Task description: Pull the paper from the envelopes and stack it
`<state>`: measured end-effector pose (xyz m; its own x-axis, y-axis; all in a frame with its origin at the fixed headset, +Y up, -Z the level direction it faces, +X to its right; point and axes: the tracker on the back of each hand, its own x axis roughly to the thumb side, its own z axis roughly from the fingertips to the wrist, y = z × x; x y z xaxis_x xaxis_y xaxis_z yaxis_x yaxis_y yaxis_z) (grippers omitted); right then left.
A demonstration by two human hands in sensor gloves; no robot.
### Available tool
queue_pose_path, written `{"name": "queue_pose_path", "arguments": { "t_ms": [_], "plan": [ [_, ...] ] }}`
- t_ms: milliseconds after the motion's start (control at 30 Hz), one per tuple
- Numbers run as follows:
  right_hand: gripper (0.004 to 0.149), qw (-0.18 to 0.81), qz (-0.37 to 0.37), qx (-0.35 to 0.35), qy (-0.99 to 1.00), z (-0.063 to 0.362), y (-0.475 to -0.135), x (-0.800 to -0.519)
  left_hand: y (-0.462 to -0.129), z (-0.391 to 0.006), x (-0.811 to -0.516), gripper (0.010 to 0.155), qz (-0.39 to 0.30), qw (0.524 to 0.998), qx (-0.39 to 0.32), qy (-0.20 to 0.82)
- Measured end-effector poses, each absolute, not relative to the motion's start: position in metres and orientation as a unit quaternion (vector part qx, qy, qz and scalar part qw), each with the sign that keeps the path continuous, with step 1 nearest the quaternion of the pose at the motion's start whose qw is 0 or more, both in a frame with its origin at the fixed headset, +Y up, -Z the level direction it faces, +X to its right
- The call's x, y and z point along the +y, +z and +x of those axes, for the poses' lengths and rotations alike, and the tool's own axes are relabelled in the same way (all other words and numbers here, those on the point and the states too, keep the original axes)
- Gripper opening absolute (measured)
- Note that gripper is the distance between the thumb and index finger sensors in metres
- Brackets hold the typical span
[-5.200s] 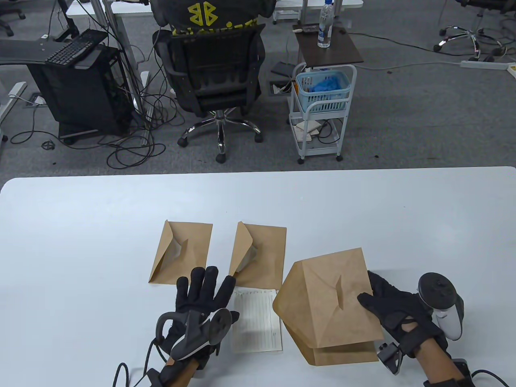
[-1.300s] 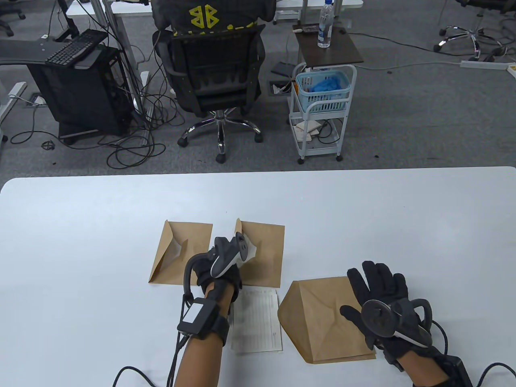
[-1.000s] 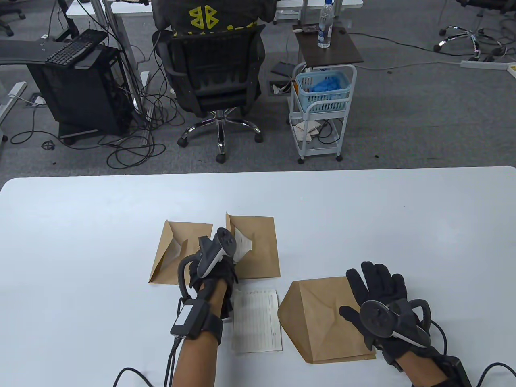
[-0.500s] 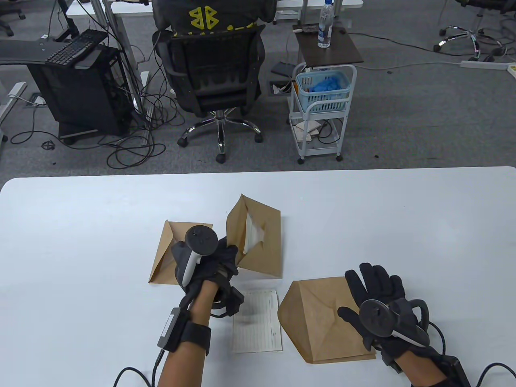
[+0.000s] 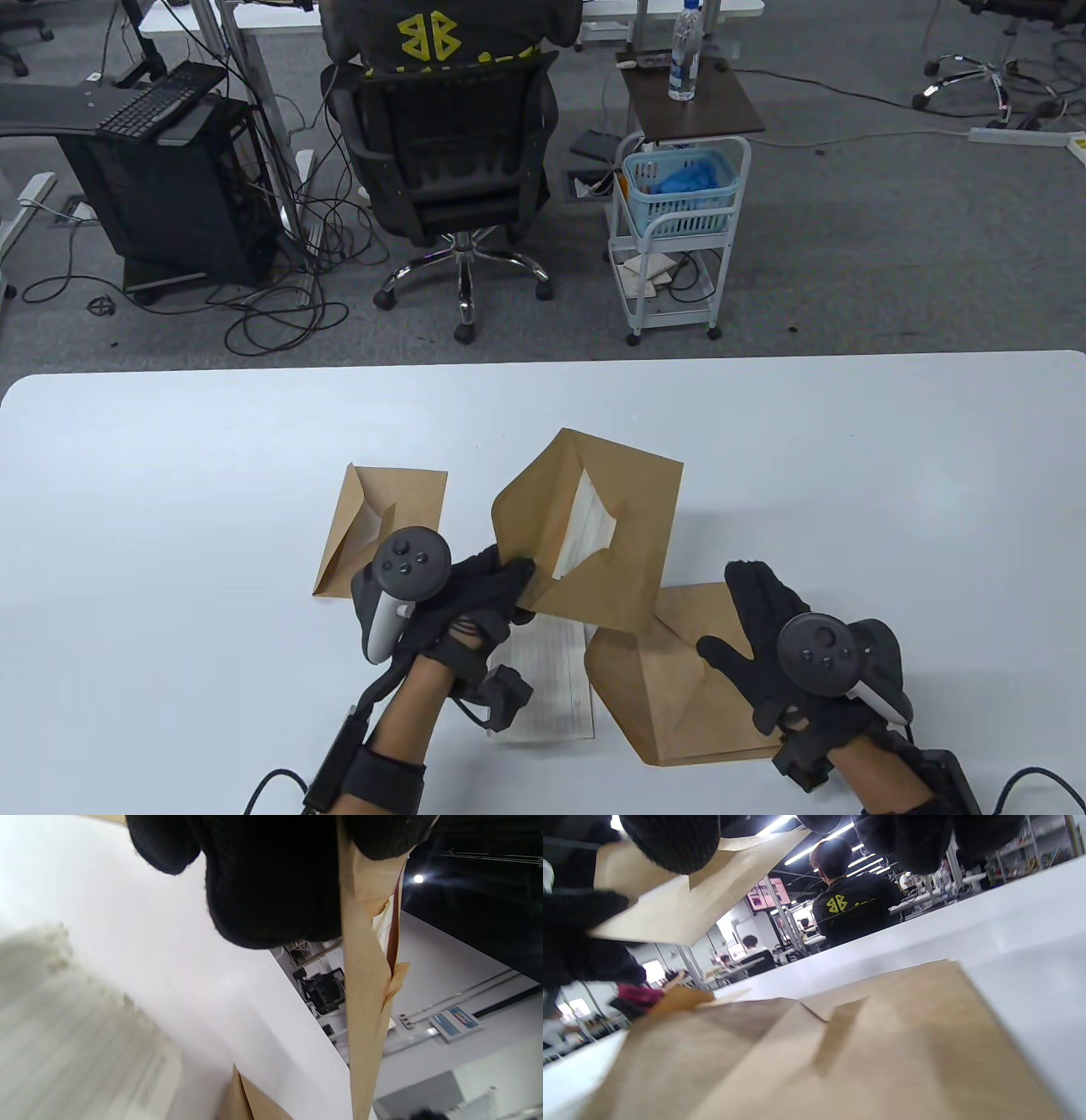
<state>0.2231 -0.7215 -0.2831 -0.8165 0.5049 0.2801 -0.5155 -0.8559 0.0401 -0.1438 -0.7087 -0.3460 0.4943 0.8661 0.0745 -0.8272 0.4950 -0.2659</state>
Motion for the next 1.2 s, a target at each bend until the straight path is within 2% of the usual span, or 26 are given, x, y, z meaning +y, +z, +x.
{"name": "queue_pose_path", "arguments": {
  "t_ms": [233, 300, 400, 567, 700, 800, 867, 1000, 1100, 1200],
  "plan": [
    [0.09, 0.478, 0.128, 0.022, 0.868, 0.229, -0.29, -0.728, -0.325, -0.121, -0.726, 0.049, -0.119, 0.83, -0.156, 0.523],
    [0.088, 0.53, 0.109, 0.032, 0.841, 0.231, -0.292, -0.732, -0.319, -0.112, -0.731, 0.049, -0.124, 0.824, -0.175, 0.524],
    [0.077, 0.57, 0.088, 0.035, 0.816, 0.233, -0.293, -0.735, -0.314, -0.105, -0.734, 0.05, -0.128, 0.823, -0.195, 0.519],
    [0.054, 0.591, 0.096, 0.037, 0.8, 0.234, -0.292, -0.737, -0.311, -0.105, -0.733, 0.05, -0.099, 0.858, -0.21, 0.459],
    [0.047, 0.577, 0.11, 0.028, 0.809, 0.231, -0.289, -0.736, -0.309, -0.108, -0.733, 0.049, -0.068, 0.89, -0.204, 0.402],
    [0.046, 0.561, 0.121, 0.022, 0.819, 0.23, -0.288, -0.735, -0.306, -0.115, -0.73, 0.061, -0.012, 0.907, -0.164, 0.387],
    [0.046, 0.563, 0.122, 0.028, 0.817, 0.23, -0.289, -0.736, -0.305, -0.123, -0.724, 0.069, 0.054, 0.925, -0.128, 0.353],
    [0.045, 0.56, 0.128, 0.037, 0.818, 0.227, -0.287, -0.737, -0.301, -0.128, -0.714, 0.08, 0.123, 0.945, -0.101, 0.284],
    [0.045, 0.565, 0.137, 0.05, 0.812, 0.223, -0.287, -0.738, -0.294, -0.118, -0.711, 0.079, 0.151, 0.962, -0.116, 0.193],
    [0.045, 0.57, 0.145, 0.056, 0.807, 0.219, -0.285, -0.738, -0.286, -0.103, -0.71, 0.07, 0.184, 0.967, -0.158, 0.079]
  ]
}}
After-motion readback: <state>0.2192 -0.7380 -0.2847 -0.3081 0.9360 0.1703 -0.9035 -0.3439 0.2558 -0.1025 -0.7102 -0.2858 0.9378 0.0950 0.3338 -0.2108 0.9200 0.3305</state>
